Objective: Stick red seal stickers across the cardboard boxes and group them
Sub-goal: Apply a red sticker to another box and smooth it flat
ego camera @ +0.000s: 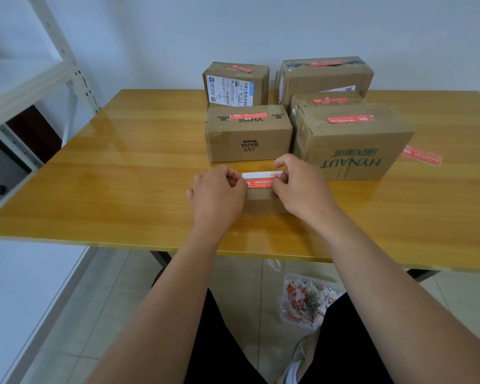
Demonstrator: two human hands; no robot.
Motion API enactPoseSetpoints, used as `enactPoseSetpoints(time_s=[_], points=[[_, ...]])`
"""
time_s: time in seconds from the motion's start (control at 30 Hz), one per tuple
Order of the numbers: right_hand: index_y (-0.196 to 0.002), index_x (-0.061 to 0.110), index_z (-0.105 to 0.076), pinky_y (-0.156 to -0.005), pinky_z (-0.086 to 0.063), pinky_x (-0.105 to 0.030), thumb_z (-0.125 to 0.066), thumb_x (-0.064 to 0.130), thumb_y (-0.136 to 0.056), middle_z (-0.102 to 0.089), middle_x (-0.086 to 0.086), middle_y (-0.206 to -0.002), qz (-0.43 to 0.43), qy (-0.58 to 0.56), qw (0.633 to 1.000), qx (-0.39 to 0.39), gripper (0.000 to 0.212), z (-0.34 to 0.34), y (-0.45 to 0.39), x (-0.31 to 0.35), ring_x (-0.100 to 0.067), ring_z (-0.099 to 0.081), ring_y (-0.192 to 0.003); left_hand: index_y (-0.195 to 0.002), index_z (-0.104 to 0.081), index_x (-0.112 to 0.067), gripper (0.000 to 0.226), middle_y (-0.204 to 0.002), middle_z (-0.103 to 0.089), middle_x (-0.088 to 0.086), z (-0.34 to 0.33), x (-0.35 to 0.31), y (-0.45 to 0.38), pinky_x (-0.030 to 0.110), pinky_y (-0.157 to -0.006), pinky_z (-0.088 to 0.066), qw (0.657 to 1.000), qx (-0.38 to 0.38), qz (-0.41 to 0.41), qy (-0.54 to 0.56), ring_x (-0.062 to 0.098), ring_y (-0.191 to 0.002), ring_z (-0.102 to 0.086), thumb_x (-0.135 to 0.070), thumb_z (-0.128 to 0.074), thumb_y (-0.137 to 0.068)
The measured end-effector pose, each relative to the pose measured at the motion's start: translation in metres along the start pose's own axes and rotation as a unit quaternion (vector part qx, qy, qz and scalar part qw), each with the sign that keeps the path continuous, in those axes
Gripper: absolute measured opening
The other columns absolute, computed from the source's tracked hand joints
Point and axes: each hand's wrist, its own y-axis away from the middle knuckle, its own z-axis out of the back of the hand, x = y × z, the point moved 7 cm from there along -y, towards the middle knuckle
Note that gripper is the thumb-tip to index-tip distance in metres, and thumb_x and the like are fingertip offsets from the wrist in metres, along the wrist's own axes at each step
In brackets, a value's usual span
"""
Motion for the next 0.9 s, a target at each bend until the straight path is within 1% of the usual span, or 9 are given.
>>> enactPoseSetpoints(time_s=[0.17, 0.23, 0.33, 0.47, 0.53, 0.6, 0.67, 0.8, 0.9], points=[[-0.123, 0.016, -0.057, -0.07, -0.037, -0.018, -0.06, 0.019, -0.094, -0.064, -0.001, -0.104, 0.013, 0.006, 1.0, -0.027, 0.029, -0.002, 0.001, -0.001, -0.016, -0.058, -0.093, -0.09, -0.058, -0.03, 0.003, -0.087, -0.06, -0.014, 0.0, -0.003, 0.005, 0.033, -0.077, -0.027, 1.0, -0.011, -0.013, -0.006, 0.015, -0.098, -0.044, -0.029, -0.055, -0.09], [-0.119, 0.015, -0.058, -0.065, -0.032, -0.018, -0.057, 0.018, -0.095, -0.057, 0.0, -0.103, 0.028, 0.013, 0.999, -0.044, 0.024, -0.002, 0.003, 0.001, -0.013, -0.051, -0.089, -0.093, -0.059, -0.029, 0.006, -0.091, -0.062, -0.011, 0.0, -0.005, 0.007, 0.034, -0.078, -0.03, 1.0, -0.016, -0.025, -0.008, 0.017, -0.099, -0.043, -0.026, -0.054, -0.092], [-0.112, 0.013, -0.06, -0.07, -0.033, -0.02, -0.055, 0.015, -0.096, -0.045, 0.002, -0.103, 0.048, 0.016, 0.995, -0.083, 0.017, 0.0, 0.01, 0.002, -0.012, -0.048, -0.087, -0.103, -0.063, -0.031, 0.017, -0.101, -0.062, -0.006, -0.001, -0.007, 0.012, 0.035, -0.082, -0.032, 0.996, -0.031, -0.068, -0.039, 0.022, -0.102, -0.044, -0.023, -0.05, -0.096], [-0.106, 0.009, -0.063, -0.069, -0.038, -0.022, -0.056, 0.008, -0.094, -0.049, -0.005, -0.106, 0.061, 0.028, 0.99, -0.122, 0.014, 0.001, 0.015, 0.001, -0.016, -0.051, -0.087, -0.109, -0.07, -0.029, 0.025, -0.101, -0.056, -0.001, -0.002, -0.009, 0.021, 0.037, -0.082, -0.031, 0.984, -0.066, -0.137, -0.09, 0.026, -0.099, -0.047, -0.02, -0.051, -0.095], [-0.103, 0.005, -0.065, -0.071, -0.043, -0.027, -0.057, 0.006, -0.092, -0.052, -0.009, -0.106, 0.078, 0.063, 0.985, -0.141, 0.014, 0.002, 0.017, 0.0, -0.023, -0.053, -0.092, -0.104, -0.072, -0.024, 0.024, -0.101, -0.057, 0.003, -0.001, -0.011, 0.027, 0.041, -0.081, -0.034, 0.97, -0.09, -0.179, -0.138, 0.028, -0.096, -0.05, -0.018, -0.052, -0.091], [-0.1, 0.003, -0.069, -0.081, -0.049, -0.038, -0.055, 0.005, -0.091, -0.059, -0.011, -0.11, 0.127, 0.119, 0.972, -0.158, 0.016, 0.0, 0.022, 0.003, -0.03, -0.054, -0.102, -0.1, -0.072, -0.02, 0.026, -0.111, -0.059, 0.004, -0.003, -0.015, 0.035, 0.041, -0.082, -0.035, 0.951, -0.104, -0.224, -0.183, 0.028, -0.101, -0.052, -0.021, -0.047, -0.091], [-0.103, 0.005, -0.071, -0.093, -0.044, -0.045, -0.049, 0.012, -0.091, -0.065, -0.008, -0.118, 0.199, 0.154, 0.956, -0.15, 0.025, -0.007, 0.029, 0.008, -0.032, -0.053, -0.118, -0.102, -0.07, -0.016, 0.032, -0.124, -0.06, 0.003, -0.007, -0.019, 0.045, 0.039, -0.091, -0.035, 0.935, -0.1, -0.274, -0.202, 0.024, -0.113, -0.053, -0.025, -0.041, -0.093], [-0.123, 0.011, -0.066, -0.107, -0.033, -0.042, -0.038, 0.032, -0.098, -0.063, -0.002, -0.132, 0.232, 0.163, 0.955, -0.086, 0.044, -0.019, 0.037, 0.003, -0.022, -0.046, -0.134, -0.125, -0.064, -0.007, 0.043, -0.132, -0.062, 0.008, -0.011, -0.017, 0.053, 0.036, -0.105, -0.036, 0.922, -0.082, -0.315, -0.208, 0.021, -0.122, -0.057, -0.03, -0.039, -0.097], [-0.134, 0.012, -0.058, -0.112, -0.031, -0.04, -0.034, 0.04, -0.099, -0.057, -0.003, -0.14, 0.209, 0.168, 0.961, -0.066, 0.051, -0.021, 0.037, -0.006, -0.021, -0.042, -0.138, -0.133, -0.059, -0.014, 0.044, -0.138, -0.057, 0.01, -0.015, -0.011, 0.055, 0.039, -0.112, -0.033, 0.92, -0.056, -0.32, -0.218, 0.024, -0.13, -0.051, -0.034, -0.039, -0.099]])
